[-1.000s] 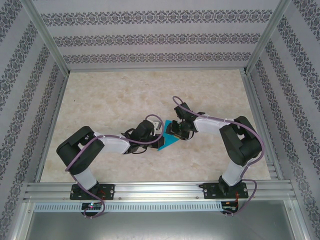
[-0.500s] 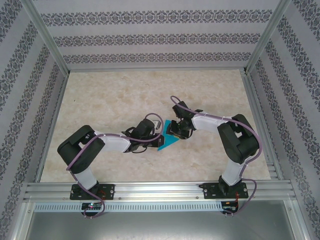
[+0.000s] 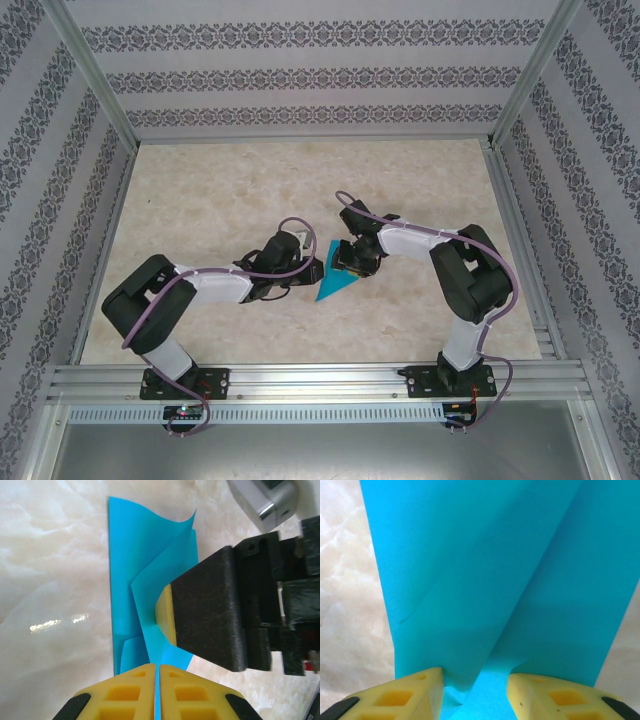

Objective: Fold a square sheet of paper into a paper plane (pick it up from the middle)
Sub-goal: Fourth fold the wing at the center of the table.

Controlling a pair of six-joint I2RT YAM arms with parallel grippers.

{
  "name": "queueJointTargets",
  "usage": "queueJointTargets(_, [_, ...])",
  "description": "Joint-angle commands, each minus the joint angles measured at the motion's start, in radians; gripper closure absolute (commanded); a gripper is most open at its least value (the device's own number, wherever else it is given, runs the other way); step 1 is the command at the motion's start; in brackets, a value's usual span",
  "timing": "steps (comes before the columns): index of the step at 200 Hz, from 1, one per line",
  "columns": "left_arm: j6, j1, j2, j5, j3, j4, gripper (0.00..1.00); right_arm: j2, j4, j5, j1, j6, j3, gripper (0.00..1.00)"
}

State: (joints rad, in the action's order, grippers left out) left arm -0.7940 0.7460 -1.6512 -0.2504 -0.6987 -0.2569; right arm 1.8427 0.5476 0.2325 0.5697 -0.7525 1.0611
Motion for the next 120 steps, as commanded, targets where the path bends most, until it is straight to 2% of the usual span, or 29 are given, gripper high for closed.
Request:
queueJointTargets(1, [-0.022,-0.011,-0.035,-0.042,-0.001,-0.077,0.89,0.167,0.071,-0.121,0.014,0.020,-0.084,0.52])
queueJointTargets(120, [-0.017,-0.011,-0.116,-0.107,-0.019,-0.125,0.90,0.203,0.074,-0.110,0.017,-0.016,-0.069,0.46])
